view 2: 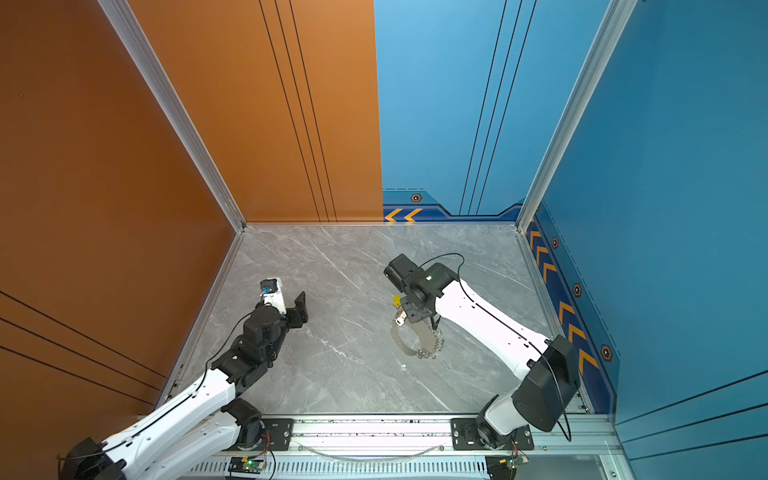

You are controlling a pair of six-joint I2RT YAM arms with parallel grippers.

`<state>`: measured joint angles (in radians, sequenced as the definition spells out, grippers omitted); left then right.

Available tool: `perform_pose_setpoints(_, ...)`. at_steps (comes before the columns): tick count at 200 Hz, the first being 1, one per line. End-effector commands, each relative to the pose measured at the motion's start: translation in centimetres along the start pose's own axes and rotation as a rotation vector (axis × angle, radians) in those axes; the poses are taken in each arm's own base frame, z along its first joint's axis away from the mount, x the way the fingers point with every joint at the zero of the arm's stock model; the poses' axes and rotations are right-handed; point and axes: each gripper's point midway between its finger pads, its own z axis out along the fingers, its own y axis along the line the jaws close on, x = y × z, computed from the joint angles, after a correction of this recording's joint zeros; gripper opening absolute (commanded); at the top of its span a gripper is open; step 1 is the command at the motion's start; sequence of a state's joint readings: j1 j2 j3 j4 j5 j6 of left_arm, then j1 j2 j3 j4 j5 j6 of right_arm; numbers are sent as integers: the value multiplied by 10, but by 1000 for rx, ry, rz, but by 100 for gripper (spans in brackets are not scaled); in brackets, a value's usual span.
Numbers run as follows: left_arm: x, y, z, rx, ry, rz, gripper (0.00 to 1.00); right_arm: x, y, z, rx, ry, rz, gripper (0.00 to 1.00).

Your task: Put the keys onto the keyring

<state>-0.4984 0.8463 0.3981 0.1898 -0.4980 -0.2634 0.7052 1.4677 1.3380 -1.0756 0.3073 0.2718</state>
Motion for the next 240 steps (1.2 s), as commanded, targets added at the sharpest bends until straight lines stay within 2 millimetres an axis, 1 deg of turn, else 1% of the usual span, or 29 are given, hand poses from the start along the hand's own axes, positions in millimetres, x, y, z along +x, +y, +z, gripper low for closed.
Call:
perform_pose_setpoints(1, 0, 3, 4, -28, 5, 41, 84, -14, -17, 1, -38, -137, 155, 43)
perform_pose_setpoints(4, 1, 4, 5, -33, 8, 46, 85, -13, -22, 2, -37, -147, 174, 44)
perform_pose_setpoints(7, 1, 4, 5, -36, 7, 50, 91, -14, -27, 1, -33, -165, 193, 46)
perform_pose_setpoints(18, 0, 7, 7, -61, 6, 58, 99, -15, -49, -1, 1, -225, 249, 50)
perform_pose_setpoints(35, -4, 12, 7, -91, -15, 76, 98, -13, -85, -2, 83, -314, 335, 54)
perform_pose_setpoints(45, -8, 17, 6, -118, -40, 86, 98, -9, -109, 1, 140, -360, 397, 63)
perform_pose_setpoints(56, -14, 23, 4, -147, -80, 99, 98, -4, -128, 6, 174, -398, 454, 73)
perform_pose_setpoints(72, -19, 33, 1, -180, -137, 127, 98, 2, -153, 15, 204, -471, 549, 79)
perform_pose_setpoints(76, -20, 36, 1, -189, -150, 130, 98, 3, -158, 19, 206, -490, 564, 83)
perform_pose_setpoints(80, -20, 40, 1, -203, -161, 132, 98, 4, -162, 22, 207, -508, 578, 97)
perform_pose_setpoints(82, -20, 42, 2, -211, -163, 133, 98, 5, -164, 24, 210, -514, 583, 99)
perform_pose_setpoints(93, -17, 52, 5, -239, -162, 123, 98, 11, -176, 36, 237, -554, 621, 100)
perform_pose_setpoints(99, -14, 55, 8, -234, -151, 129, 98, 13, -180, 41, 244, -568, 623, 100)
perform_pose_setpoints(107, -10, 55, 14, -216, -135, 149, 98, 14, -180, 50, 248, -588, 593, 100)
perform_pose_setpoints(118, -4, 65, 22, -250, -114, 165, 98, 14, -182, 59, 281, -628, 550, 100)
perform_pose_setpoints(119, -4, 65, 23, -252, -114, 166, 98, 16, -181, 63, 281, -616, 544, 100)
perform_pose_setpoints(120, -4, 66, 24, -256, -113, 168, 98, 14, -182, 61, 284, -635, 546, 100)
perform_pose_setpoints(124, -2, 69, 28, -268, -106, 178, 98, 14, -182, 65, 290, -642, 535, 100)
perform_pose_setpoints(140, 7, 80, 44, -305, -78, 219, 98, 16, -185, 79, 306, -661, 539, 100)
perform_pose_setpoints(152, 17, 85, 57, -298, -44, 233, 98, 15, -182, 90, 293, -656, 529, 100)
perform_pose_setpoints(166, 27, 89, 71, -268, -23, 183, 98, 9, -174, 100, 262, -676, 479, 100)
perform_pose_setpoints(180, 27, 88, 82, -223, -32, 177, 98, 4, -168, 102, 247, -728, 447, 100)
perform_pose_setpoints(190, 32, 86, 88, -178, -20, 166, 98, 1, -162, 105, 231, -761, 416, 100)
perform_pose_setpoints(200, 39, 94, 94, -182, -23, 127, 98, -2, -161, 107, 242, -781, 400, 100)
perform_pose_setpoints(210, 49, 102, 99, -179, -32, 87, 98, -6, -155, 107, 218, -783, 365, 100)
perform_pose_setpoints(216, 48, 106, 102, -183, -57, 75, 98, -8, -155, 109, 202, -789, 364, 100)
perform_pose_setpoints(220, 46, 106, 103, -178, -63, 74, 98, -10, -153, 109, 191, -796, 365, 100)
perform_pose_setpoints(234, 50, 112, 104, -196, -8, 55, 98, -13, -143, 117, 122, -829, 339, 100)
perform_pose_setpoints(240, 50, 112, 105, -199, -8, 53, 98, -14, -147, 116, 140, -852, 364, 100)
